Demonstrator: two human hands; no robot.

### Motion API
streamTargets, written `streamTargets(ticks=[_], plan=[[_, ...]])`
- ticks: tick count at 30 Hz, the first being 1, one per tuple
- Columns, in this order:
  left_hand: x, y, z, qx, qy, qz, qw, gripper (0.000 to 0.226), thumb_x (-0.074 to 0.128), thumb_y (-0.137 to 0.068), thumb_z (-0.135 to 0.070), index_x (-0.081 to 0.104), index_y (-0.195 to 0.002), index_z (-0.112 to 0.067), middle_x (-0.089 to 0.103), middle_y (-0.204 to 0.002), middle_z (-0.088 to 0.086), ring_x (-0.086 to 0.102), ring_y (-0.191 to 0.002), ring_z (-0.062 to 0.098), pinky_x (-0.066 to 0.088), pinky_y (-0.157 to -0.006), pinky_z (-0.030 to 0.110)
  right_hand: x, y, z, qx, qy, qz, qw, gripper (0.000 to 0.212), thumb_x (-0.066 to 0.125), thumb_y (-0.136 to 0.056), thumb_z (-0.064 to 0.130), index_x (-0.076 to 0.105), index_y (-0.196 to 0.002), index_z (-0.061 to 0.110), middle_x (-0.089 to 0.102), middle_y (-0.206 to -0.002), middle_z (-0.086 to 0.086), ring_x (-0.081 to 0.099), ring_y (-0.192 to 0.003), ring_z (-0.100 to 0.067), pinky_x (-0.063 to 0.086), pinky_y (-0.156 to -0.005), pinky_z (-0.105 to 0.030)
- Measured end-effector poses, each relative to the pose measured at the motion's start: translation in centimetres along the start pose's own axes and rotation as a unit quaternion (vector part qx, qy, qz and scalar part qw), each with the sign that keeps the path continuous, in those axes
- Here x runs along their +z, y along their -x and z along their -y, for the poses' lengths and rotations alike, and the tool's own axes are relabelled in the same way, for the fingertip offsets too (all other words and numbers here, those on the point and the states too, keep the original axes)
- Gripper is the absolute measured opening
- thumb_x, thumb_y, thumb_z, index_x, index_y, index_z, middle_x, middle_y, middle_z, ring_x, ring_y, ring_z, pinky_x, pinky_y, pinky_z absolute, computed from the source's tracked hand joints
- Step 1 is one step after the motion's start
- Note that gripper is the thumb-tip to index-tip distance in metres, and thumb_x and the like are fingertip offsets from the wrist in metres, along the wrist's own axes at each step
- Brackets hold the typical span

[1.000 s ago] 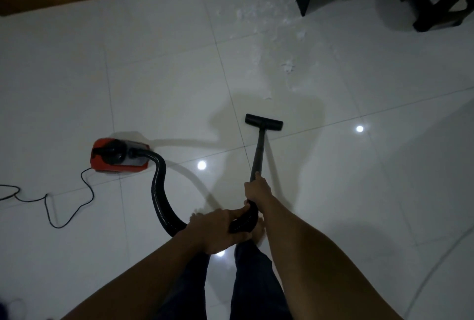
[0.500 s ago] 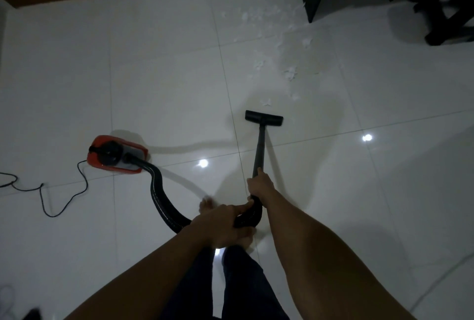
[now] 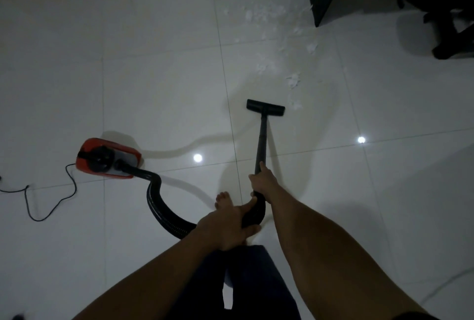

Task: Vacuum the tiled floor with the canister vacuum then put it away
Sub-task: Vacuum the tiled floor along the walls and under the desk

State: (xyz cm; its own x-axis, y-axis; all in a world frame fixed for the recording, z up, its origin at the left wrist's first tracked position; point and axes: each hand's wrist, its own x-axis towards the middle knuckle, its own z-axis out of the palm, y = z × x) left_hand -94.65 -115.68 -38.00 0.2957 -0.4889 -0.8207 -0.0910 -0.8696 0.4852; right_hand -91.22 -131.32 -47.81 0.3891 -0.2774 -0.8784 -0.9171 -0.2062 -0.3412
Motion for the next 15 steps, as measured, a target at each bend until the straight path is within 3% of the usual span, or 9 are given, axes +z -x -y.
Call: streamTargets(ticks=[2,6,11,15], plan=[[-1.6,0.2,-0.1,0.005,-0.013,-0.005,1.0,0.091,0.026,-0.069,-0.094,-0.014,-0.144,-0.062,0.035,-0.148,0.036,0.044,-0.131,0.05,0.045,-0.103,0.058,0.0,-0.3,1.5,0.003,0.006,-0.002,1.0,0.077,0.054,-0.096,0.028,0.008,-0.158,0.033,0.053,-0.136,-0.014,0.065,-0.105,-0.033,0.058,-0.088,-0.047],[-5.0,0.1,-0.1,0.019,-0.038,-0.032,0.999,0.079,0.039,-0.092,-0.068,-0.007,-0.153,-0.047,0.04,-0.153,0.021,0.049,-0.132,0.033,0.045,-0.105,0.046,-0.1,-1.5,5.1,0.012,0.001,0.006,1.0,0.076,0.052,-0.097,0.027,0.006,-0.158,0.034,0.053,-0.135,-0.015,0.065,-0.104,-0.034,0.057,-0.088,-0.048],[-8.2,-0.2,-0.3,0.026,-0.006,-0.057,0.998,0.079,0.045,-0.096,-0.06,-0.001,-0.157,-0.04,0.064,-0.126,0.012,0.065,-0.095,0.02,0.055,-0.087,0.037,0.0,-2.6,8.4,0.011,0.016,0.02,1.0,0.078,0.052,-0.097,0.025,0.005,-0.157,0.037,0.051,-0.134,-0.015,0.064,-0.101,-0.033,0.058,-0.085,-0.049],[-9.3,-0.5,-1.2,0.023,0.013,-0.06,0.998,0.077,0.045,-0.098,-0.057,0.001,-0.158,-0.036,0.066,-0.122,0.011,0.064,-0.091,0.016,0.054,-0.086,0.032,-0.2,-4.0,9.5,-0.011,0.05,0.034,0.998,0.078,0.052,-0.096,0.027,0.004,-0.157,0.036,0.049,-0.141,-0.016,0.063,-0.105,-0.034,0.057,-0.089,-0.049]])
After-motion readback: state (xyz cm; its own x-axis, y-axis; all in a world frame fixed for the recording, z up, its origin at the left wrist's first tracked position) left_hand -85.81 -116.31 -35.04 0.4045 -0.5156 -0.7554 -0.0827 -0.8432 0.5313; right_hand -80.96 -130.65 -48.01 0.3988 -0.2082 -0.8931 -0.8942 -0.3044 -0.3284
